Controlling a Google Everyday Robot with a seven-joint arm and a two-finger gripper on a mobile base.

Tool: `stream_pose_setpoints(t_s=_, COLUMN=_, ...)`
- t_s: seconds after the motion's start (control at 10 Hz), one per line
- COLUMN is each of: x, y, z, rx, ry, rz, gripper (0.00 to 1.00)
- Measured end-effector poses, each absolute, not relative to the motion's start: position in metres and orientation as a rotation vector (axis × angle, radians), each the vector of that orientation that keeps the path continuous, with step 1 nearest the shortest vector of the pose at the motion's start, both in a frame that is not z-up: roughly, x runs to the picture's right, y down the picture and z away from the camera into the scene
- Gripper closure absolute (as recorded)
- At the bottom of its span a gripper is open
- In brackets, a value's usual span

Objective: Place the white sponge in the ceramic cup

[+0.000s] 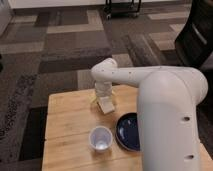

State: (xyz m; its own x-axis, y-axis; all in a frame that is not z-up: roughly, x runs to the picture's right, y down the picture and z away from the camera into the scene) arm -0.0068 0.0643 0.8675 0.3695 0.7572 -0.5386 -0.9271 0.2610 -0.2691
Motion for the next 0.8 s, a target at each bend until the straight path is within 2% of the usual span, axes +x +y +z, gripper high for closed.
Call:
stream_pose_setpoints(t_s=0.3, x=-0.0083, y=0.0636, z=0.8736, rx=-0.611, ry=0.322, rz=1.163, gripper=0.64)
stream_pose_setpoints(t_s=0.4, x=-0.0089, y=0.0631, z=0.8744, rx=-0.612, ry=0.32, rz=1.159, gripper=0.8)
stream_pose_setpoints(t_s=0.6, x=-0.0076, y=0.0626, z=0.8743, rx=-0.609, ry=0.32, rz=1.155, gripper=0.95)
stream_pose_setpoints(t_s=0.7, x=-0.0086, y=0.0601, z=0.8696, rx=-0.602, ry=0.324, rz=1.142, gripper=1.0)
stream_pose_setpoints(t_s=0.8, x=-0.0096, y=0.056, z=0.8653, rx=-0.593, ry=0.318, rz=1.136, gripper=1.0)
